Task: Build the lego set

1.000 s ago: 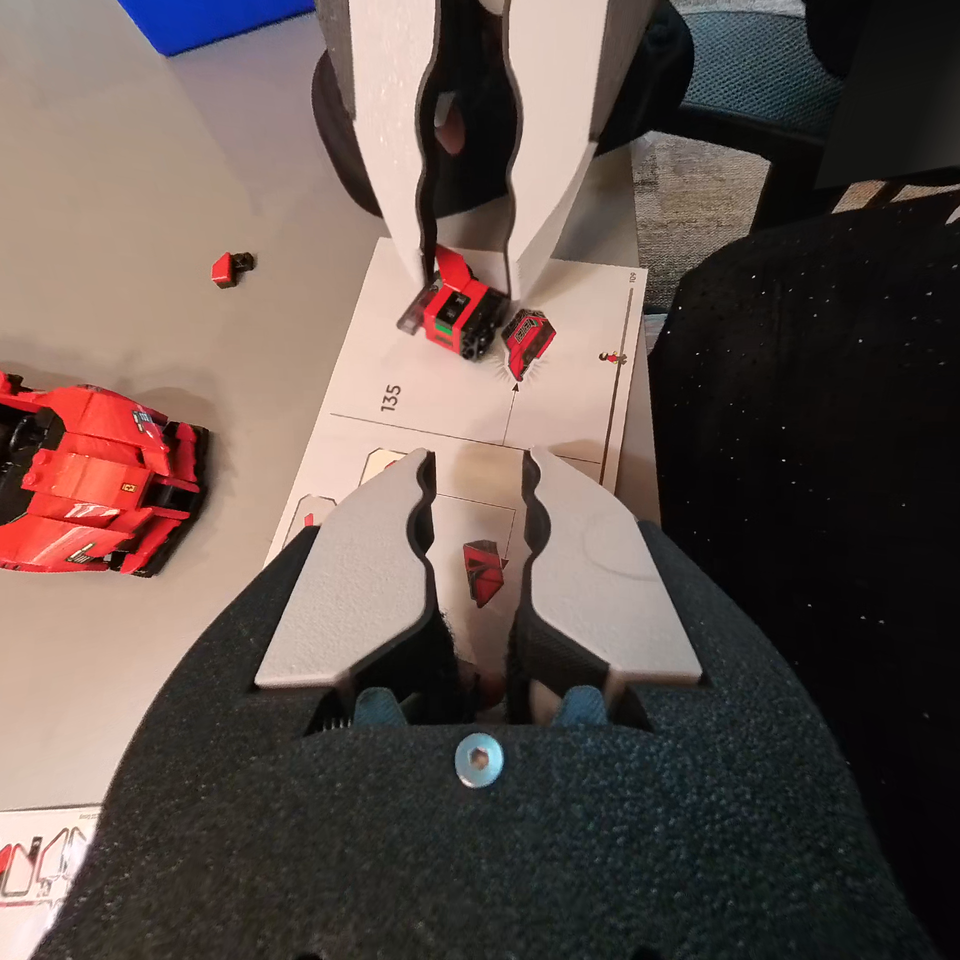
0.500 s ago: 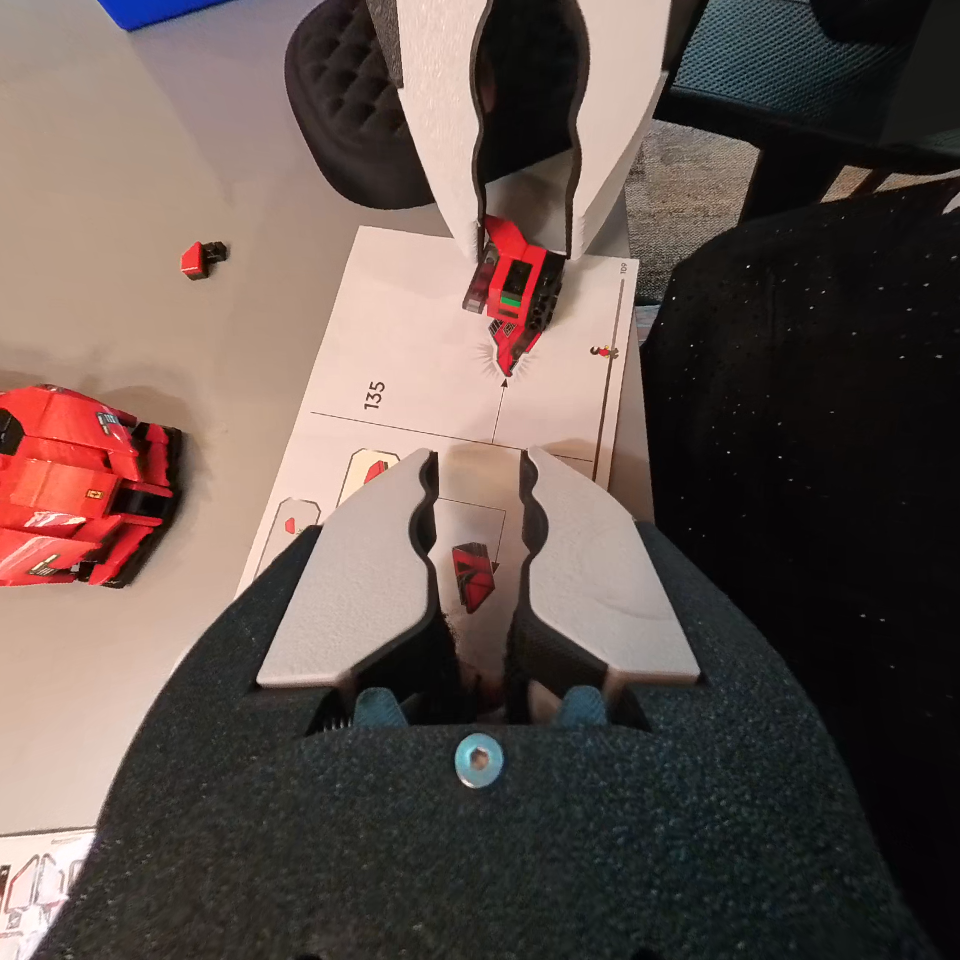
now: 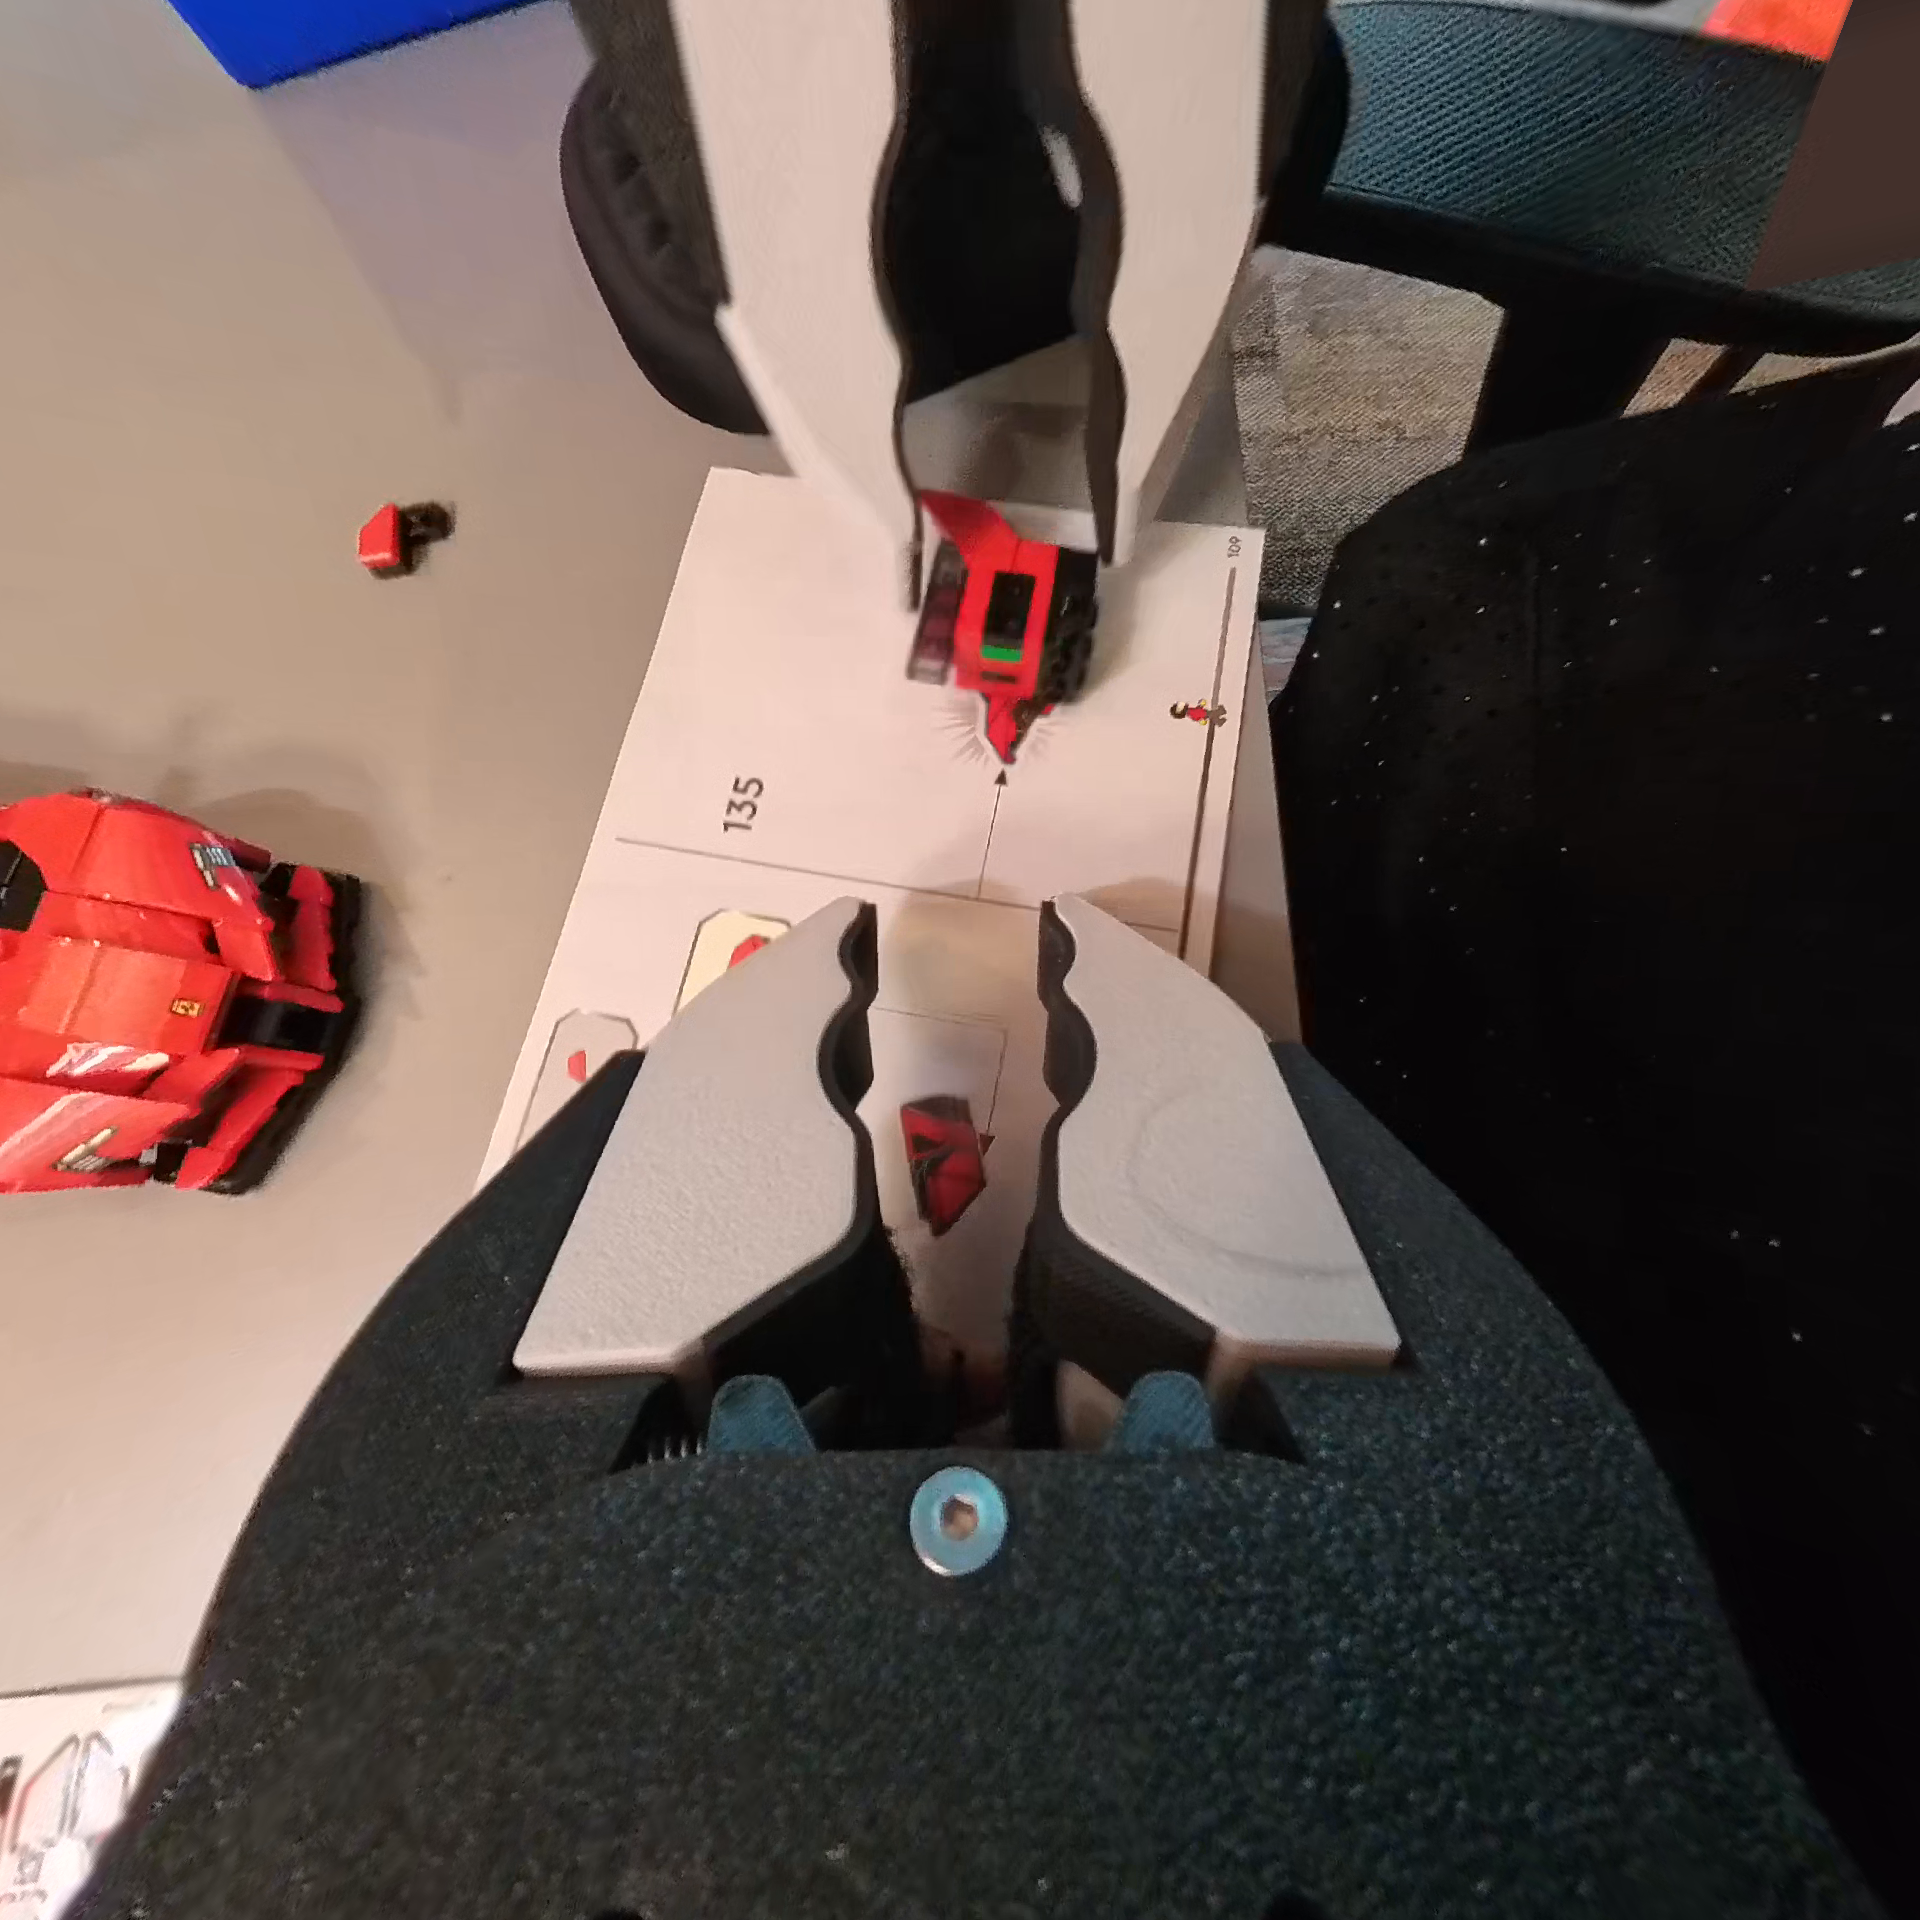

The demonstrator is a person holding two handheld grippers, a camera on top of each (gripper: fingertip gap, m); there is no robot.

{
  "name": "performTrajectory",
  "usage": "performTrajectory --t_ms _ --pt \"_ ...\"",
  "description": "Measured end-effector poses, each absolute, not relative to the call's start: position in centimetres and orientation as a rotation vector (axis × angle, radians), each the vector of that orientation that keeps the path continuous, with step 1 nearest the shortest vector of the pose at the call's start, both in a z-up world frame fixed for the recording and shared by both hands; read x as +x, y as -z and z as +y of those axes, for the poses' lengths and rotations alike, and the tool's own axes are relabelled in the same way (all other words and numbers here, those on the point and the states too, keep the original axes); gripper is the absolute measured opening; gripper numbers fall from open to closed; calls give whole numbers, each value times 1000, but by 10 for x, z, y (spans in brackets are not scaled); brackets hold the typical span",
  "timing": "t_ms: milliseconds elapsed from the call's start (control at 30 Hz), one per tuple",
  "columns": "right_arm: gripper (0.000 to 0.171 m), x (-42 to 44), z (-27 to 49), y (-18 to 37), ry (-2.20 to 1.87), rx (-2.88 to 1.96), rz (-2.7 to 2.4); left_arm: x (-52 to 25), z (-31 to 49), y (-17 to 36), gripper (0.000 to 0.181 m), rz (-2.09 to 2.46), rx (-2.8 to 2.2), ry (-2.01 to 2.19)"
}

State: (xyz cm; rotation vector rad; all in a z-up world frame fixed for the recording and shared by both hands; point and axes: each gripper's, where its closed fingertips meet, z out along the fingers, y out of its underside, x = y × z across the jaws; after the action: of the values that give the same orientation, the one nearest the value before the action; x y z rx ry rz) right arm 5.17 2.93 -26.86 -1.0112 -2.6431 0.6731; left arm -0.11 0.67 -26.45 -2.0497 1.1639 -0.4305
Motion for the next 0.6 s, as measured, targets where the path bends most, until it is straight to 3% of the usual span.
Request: performTrajectory --t_ms 167,333,433,600 --pt "45 34 34 271 -599 -852 -2740 15 15 253 41 1185 -2003 496" --pt "60 36 45 250 -677 -1344 -2409 26 20 258 56 1187 -2089 627" --pt "55 55 39 245 -791 -1692 -2111 30 14 263 56 1216 -2116 674" --pt "28 82 17 248 -957 -1904 -1918 43 -8 266 51 1317 -2124 756"
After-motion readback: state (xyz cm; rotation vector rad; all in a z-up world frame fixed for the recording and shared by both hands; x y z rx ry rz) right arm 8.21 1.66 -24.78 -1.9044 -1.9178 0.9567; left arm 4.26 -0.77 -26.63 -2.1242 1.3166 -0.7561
